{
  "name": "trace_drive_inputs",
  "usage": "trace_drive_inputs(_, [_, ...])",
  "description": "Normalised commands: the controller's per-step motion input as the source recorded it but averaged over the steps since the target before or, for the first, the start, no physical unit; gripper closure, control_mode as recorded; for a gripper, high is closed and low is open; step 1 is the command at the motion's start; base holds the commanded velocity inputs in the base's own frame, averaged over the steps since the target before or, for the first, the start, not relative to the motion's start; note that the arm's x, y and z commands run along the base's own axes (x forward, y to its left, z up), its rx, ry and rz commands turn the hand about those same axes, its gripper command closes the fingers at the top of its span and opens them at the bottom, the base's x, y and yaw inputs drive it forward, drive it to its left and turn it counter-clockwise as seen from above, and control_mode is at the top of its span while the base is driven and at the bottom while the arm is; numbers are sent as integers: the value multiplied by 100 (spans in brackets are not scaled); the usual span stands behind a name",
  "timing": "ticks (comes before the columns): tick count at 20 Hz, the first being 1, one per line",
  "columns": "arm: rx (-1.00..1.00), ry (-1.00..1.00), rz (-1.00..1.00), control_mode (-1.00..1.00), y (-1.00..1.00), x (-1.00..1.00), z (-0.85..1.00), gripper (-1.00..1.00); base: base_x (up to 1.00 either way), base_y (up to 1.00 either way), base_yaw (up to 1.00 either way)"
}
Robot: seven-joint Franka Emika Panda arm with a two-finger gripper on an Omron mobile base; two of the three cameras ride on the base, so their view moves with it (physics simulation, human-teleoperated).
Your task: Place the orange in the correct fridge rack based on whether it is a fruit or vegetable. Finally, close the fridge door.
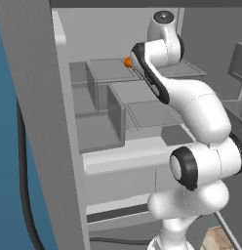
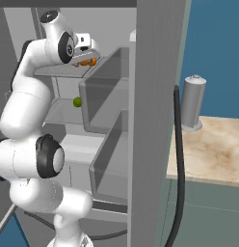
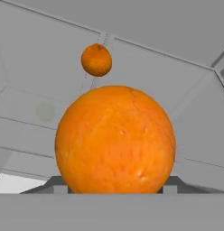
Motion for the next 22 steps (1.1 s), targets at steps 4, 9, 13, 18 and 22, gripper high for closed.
trace_drive_inputs(4, [0,0,0,-100,0,76,-39,100,0,0,0])
trace_drive_inputs(9, [0,0,0,-100,0,68,-22,100,0,0,0])
trace_drive_inputs(13, [0,0,0,-100,0,54,-21,100,0,0,0])
trace_drive_inputs(18, [0,0,0,-100,0,42,-25,100,0,0,0])
trace_drive_inputs(22, [0,0,0,-100,0,36,-30,100,0,0,0])
